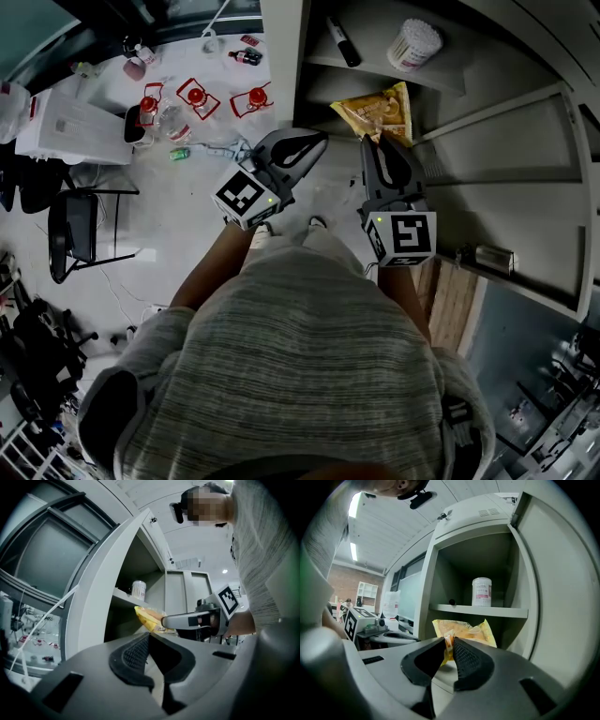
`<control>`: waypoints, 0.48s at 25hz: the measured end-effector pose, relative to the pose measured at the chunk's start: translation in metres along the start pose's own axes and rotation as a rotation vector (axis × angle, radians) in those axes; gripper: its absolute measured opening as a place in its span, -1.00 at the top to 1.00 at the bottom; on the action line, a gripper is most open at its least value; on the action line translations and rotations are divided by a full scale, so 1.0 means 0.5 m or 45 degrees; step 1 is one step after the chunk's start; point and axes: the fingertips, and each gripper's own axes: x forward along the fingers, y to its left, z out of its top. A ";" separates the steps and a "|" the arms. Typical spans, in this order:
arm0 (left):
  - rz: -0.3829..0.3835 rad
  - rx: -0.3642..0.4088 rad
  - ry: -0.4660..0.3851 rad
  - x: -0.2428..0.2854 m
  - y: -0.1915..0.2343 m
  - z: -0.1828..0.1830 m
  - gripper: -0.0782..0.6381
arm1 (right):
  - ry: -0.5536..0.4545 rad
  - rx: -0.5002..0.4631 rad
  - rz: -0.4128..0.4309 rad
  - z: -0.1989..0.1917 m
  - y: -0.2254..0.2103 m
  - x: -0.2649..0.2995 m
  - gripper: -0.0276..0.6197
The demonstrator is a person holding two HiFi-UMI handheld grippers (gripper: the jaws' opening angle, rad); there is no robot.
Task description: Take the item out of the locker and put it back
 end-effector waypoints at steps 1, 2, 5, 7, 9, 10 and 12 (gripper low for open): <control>0.001 0.000 -0.004 0.001 0.000 0.001 0.76 | 0.005 0.002 0.004 -0.004 0.000 0.004 0.70; 0.002 0.000 -0.007 0.001 0.001 0.002 0.76 | 0.011 0.002 0.008 -0.009 0.001 0.008 0.71; 0.015 0.000 -0.039 0.002 0.002 0.013 0.76 | 0.028 0.000 0.024 -0.023 0.004 0.024 0.71; 0.022 0.005 -0.040 -0.002 0.003 0.014 0.76 | 0.044 -0.003 0.038 -0.034 0.009 0.036 0.71; 0.028 0.000 -0.002 -0.009 0.004 0.002 0.76 | 0.063 -0.006 0.051 -0.047 0.014 0.050 0.71; 0.033 -0.003 0.016 -0.013 0.005 -0.003 0.76 | 0.074 -0.009 0.056 -0.055 0.015 0.058 0.70; 0.043 -0.006 0.033 -0.018 0.006 -0.009 0.76 | 0.095 -0.016 0.066 -0.070 0.018 0.075 0.71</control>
